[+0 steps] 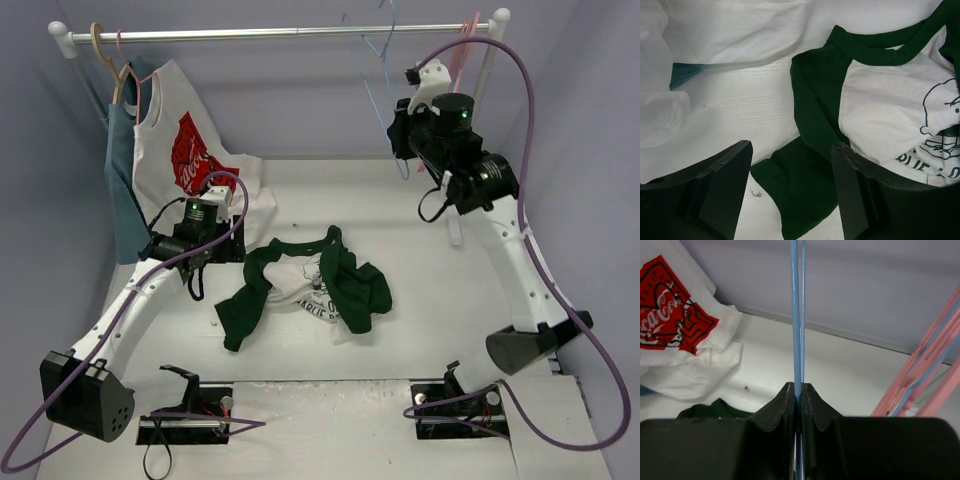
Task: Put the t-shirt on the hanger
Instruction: Grab a hanger with the right arm, then place tshirt on hanger
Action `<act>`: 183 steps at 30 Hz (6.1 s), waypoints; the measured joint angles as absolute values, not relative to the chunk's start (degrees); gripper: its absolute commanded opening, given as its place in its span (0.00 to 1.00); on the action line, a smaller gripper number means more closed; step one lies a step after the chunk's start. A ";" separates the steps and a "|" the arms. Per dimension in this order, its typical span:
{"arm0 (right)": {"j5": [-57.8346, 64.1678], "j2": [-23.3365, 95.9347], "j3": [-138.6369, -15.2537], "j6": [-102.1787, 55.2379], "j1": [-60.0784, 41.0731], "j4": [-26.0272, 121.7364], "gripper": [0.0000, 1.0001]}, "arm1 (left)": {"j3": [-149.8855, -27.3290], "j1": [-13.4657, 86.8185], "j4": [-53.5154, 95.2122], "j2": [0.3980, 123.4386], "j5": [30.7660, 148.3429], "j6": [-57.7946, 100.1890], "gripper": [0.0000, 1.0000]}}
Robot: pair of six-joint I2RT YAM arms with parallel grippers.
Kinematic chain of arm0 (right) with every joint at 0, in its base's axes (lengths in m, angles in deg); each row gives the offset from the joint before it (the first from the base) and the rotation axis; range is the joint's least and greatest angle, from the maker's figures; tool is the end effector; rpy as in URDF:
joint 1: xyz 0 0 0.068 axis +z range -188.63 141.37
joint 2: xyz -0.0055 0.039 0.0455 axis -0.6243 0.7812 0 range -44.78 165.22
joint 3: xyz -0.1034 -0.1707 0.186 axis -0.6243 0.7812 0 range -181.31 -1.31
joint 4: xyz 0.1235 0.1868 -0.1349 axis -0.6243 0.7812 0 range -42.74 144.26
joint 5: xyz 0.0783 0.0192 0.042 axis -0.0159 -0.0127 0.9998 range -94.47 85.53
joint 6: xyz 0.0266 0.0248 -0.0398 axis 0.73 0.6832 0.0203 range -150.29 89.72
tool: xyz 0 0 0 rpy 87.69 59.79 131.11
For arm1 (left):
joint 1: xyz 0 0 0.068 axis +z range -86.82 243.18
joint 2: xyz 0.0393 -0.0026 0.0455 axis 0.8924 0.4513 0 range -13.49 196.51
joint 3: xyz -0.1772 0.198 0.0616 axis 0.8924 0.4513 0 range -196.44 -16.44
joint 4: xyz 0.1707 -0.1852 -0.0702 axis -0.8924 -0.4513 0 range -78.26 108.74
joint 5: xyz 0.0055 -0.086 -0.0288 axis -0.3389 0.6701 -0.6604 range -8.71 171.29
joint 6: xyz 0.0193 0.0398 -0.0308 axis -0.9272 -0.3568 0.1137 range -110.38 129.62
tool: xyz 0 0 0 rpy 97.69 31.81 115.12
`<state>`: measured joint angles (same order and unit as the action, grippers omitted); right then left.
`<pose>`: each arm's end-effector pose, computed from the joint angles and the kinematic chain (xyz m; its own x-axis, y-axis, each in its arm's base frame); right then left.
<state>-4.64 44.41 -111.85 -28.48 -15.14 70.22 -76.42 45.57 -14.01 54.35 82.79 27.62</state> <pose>0.3047 0.1324 0.5194 -0.0383 0.0176 -0.9991 -0.3949 0.9182 0.0313 0.2424 -0.0780 0.3127 -0.6893 -0.1054 -0.7167 0.1138 0.9613 -0.2509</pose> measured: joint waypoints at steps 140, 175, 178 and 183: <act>2.05 1.89 -61.47 -24.46 -5.86 75.79 0.00 | -72.05 33.24 -15.17 64.36 73.54 67.20 0.61; 11.30 1.09 -60.20 -25.49 -5.86 73.17 0.00 | -120.88 42.84 -22.99 83.39 87.93 33.58 0.00; 15.23 0.39 -59.16 -25.84 -5.86 71.47 0.00 | -117.23 41.77 -22.53 76.49 88.80 28.03 0.00; 20.61 0.78 -56.75 -26.01 -5.59 70.07 0.00 | -98.83 40.89 -21.75 59.72 89.92 23.44 0.00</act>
<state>20.61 0.78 -56.75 -26.01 -5.59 70.07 -98.83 40.89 -21.75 59.72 89.92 23.44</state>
